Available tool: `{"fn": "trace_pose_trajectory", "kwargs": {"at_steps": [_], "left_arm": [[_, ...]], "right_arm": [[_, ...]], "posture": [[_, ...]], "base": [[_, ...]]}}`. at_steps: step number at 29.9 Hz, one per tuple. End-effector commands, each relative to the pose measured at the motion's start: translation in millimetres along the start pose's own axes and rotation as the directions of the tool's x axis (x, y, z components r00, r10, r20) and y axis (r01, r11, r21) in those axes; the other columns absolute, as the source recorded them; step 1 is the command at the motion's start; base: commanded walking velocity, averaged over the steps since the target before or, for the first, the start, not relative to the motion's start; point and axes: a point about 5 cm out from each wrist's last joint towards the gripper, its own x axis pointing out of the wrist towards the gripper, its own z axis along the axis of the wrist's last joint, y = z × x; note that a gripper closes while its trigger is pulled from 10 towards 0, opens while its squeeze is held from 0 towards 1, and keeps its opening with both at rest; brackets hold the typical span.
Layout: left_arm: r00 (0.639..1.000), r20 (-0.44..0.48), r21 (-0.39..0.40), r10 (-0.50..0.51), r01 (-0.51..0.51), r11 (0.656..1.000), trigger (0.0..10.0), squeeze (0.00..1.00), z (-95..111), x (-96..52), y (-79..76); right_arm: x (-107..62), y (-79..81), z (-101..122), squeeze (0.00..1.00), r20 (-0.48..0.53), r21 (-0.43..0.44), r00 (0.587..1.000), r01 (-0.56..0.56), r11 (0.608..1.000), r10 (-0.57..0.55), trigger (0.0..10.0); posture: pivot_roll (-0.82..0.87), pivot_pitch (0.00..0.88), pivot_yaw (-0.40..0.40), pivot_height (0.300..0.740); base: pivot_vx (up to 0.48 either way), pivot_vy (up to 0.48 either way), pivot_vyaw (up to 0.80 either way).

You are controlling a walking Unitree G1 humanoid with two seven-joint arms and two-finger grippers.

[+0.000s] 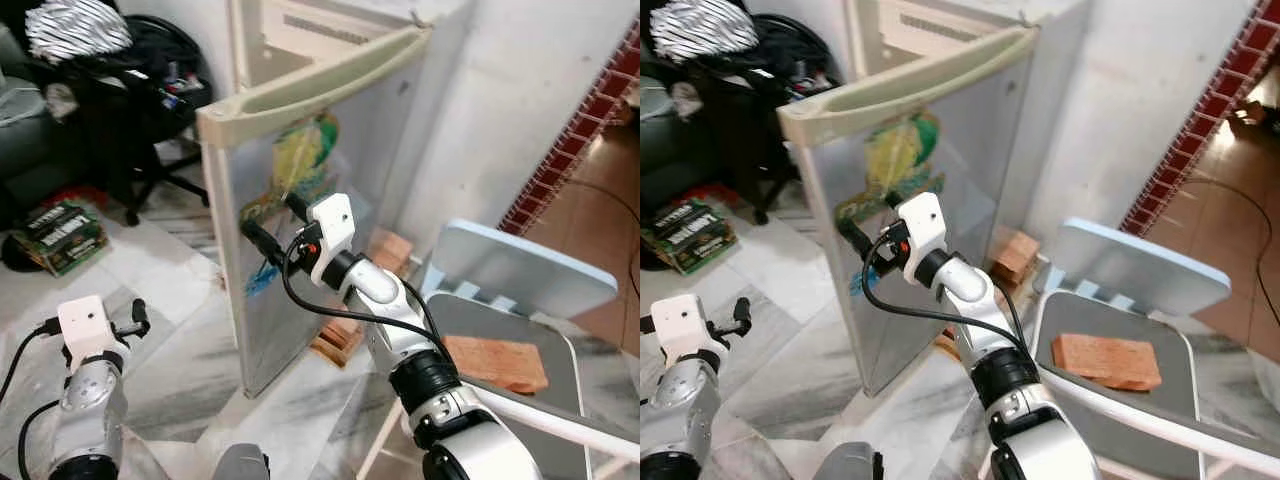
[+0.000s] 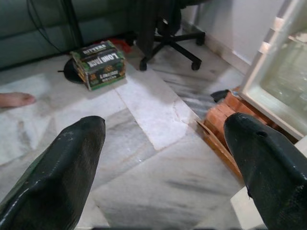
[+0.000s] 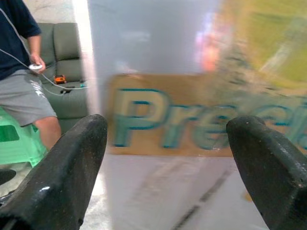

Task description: Restocking fridge

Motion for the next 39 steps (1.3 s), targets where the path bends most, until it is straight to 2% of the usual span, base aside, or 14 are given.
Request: {"fn": "trace_pose_trajectory", "kwargs": {"at_steps": [1,14,22,34,39], "left_arm": [[1.0,0.008,0.009,-0.007,0.007,1.0,10.0,0.0,4.6,2.5,-1.6],[0.998,0.031,0.017,-0.057,0.056,0.998,10.0,0.0,8.2,3.2,-2.9],[0.997,0.031,0.009,-0.067,0.067,0.998,10.0,0.0,8.1,3.6,-3.6],[0.997,0.025,0.002,-0.073,0.073,0.997,10.0,0.0,5.5,2.6,-3.7],[0.997,0.019,0.005,-0.076,0.076,0.997,10.0,0.0,5.2,3.4,-4.1]], "right_arm": [[5.8,3.3,5.0,0.0,0.01,-0.01,1.0,-0.022,1.0,0.022,10.0],[7.4,3.9,3.6,0.0,0.005,-0.028,1.0,-0.006,1.0,0.006,10.0],[7.7,-2.1,7.3,0.0,0.023,-0.05,0.999,0.042,0.998,-0.041,10.0],[10.5,-1.1,5.5,0.0,0.018,-0.078,0.996,0.092,0.993,-0.091,10.0],[5.8,-6.5,2.7,0.0,0.013,-0.09,0.991,0.137,0.986,-0.136,10.0]], "posture": [[0.16,0.003,-0.037,0.74],[0.16,0.001,-0.033,0.74],[0.16,0.001,-0.035,0.74],[0.16,0.001,-0.039,0.74],[0.16,0.0,-0.039,0.74]], "base": [[0.0,0.48,0.0],[0.0,0.469,0.0],[0.269,0.398,0.0],[0.303,0.372,0.0],[0.324,0.355,0.0]]}}
